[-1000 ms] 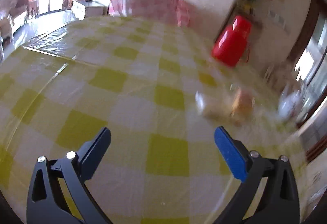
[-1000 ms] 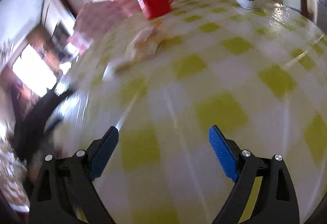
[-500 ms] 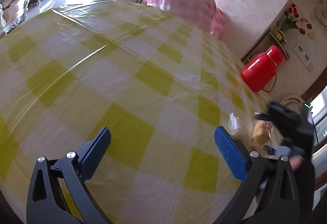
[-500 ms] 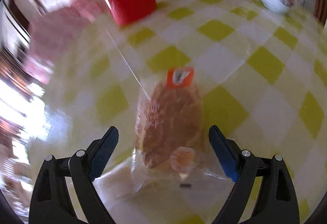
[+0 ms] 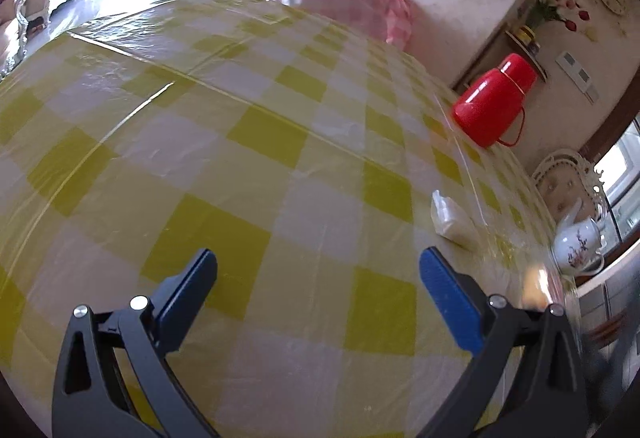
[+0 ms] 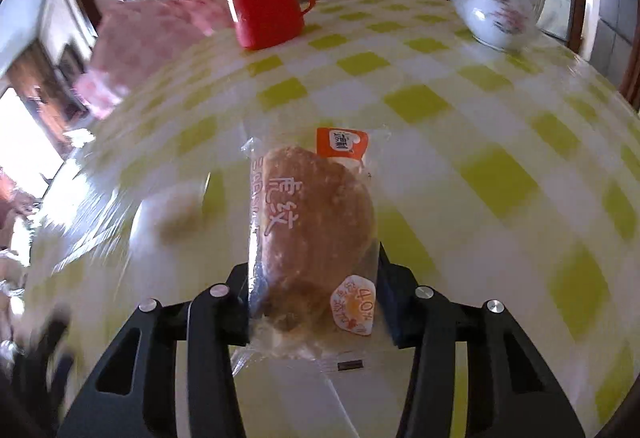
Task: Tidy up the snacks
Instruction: 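Grasp the orange-labelled bread packet with the right gripper, then grasp the clear round-cookie packet with the left gripper, then carry bread packet with right gripper into purple container while left drops cookie packet there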
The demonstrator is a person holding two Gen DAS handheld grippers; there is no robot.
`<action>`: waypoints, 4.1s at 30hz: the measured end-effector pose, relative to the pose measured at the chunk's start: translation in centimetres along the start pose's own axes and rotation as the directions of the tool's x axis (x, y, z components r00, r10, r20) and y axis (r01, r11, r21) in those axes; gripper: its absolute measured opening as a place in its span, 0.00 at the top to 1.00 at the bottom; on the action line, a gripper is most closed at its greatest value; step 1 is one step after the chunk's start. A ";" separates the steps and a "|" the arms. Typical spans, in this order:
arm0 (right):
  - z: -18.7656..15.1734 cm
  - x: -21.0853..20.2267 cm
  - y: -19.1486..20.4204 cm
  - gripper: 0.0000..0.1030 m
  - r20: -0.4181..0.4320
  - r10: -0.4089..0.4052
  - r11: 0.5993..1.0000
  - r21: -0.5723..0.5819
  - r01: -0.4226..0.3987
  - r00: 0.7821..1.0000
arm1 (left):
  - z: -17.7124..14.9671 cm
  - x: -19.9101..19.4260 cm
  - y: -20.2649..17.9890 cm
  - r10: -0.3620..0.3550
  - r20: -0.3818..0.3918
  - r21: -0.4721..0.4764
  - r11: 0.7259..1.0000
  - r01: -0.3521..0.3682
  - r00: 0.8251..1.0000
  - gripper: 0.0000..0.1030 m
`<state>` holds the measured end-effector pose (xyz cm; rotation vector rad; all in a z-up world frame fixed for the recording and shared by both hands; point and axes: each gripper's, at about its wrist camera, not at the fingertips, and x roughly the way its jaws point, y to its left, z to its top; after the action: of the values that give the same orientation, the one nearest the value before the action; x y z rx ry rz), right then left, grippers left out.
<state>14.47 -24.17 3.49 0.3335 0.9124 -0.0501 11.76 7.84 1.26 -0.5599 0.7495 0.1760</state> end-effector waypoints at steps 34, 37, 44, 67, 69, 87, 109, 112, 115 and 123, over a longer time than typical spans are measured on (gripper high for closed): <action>-9.1 -8.5 -8.7 0.54 0.116 0.063 0.985 0.152 -0.080 0.991 | 2.6 9.5 -16.3 -0.043 -0.280 0.762 0.597 0.249 0.959 0.02; -9.1 -8.2 -8.8 0.54 0.097 0.060 0.984 0.161 -0.075 0.993 | 2.1 10.8 -17.2 -0.059 -0.332 0.834 0.449 0.322 0.941 0.02; -8.9 -8.0 -8.7 0.53 0.084 0.057 0.984 0.161 -0.071 0.995 | 1.9 12.8 -16.4 -0.093 -0.431 0.808 0.404 0.429 0.898 0.16; -8.7 -8.0 -8.6 0.53 0.080 0.078 0.984 0.152 -0.090 0.994 | -5.6 4.7 -15.1 -0.138 -0.318 0.842 0.413 0.346 0.938 0.66; -8.7 -8.0 -8.7 0.54 0.082 0.082 0.984 0.153 -0.094 0.993 | -6.6 2.0 -13.9 -0.175 -0.256 0.808 0.501 0.310 0.951 0.66; -9.1 -8.6 -8.5 0.54 0.098 0.099 0.986 0.128 -0.111 0.990 | -10.1 -8.1 -6.4 -0.249 -0.071 0.464 0.849 0.253 0.966 0.66; -14.9 -12.1 -1.5 0.54 0.065 0.201 0.979 -0.034 -0.199 0.977 | -11.4 -12.8 -2.5 -0.230 -0.003 0.425 0.881 0.209 0.973 0.66; -16.1 -12.8 -0.8 0.54 0.051 0.232 0.972 -0.036 -0.230 0.971 | -11.8 -13.9 -1.6 -0.222 0.016 0.424 0.884 0.194 0.975 0.66; -17.2 -13.6 -0.2 0.54 0.043 0.253 0.967 -0.046 -0.251 0.966 | -12.3 -15.3 -0.6 -0.213 0.028 0.433 0.883 0.180 0.977 0.66; -20.2 -15.9 2.5 0.54 0.020 0.293 0.952 -0.105 -0.289 0.956 | -13.3 -18.6 2.9 -0.187 0.039 0.455 0.878 0.149 0.982 0.66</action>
<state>-10.35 -17.23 5.19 0.3692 0.8198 0.2608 -10.65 3.92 4.90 -0.1692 0.6298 -0.1378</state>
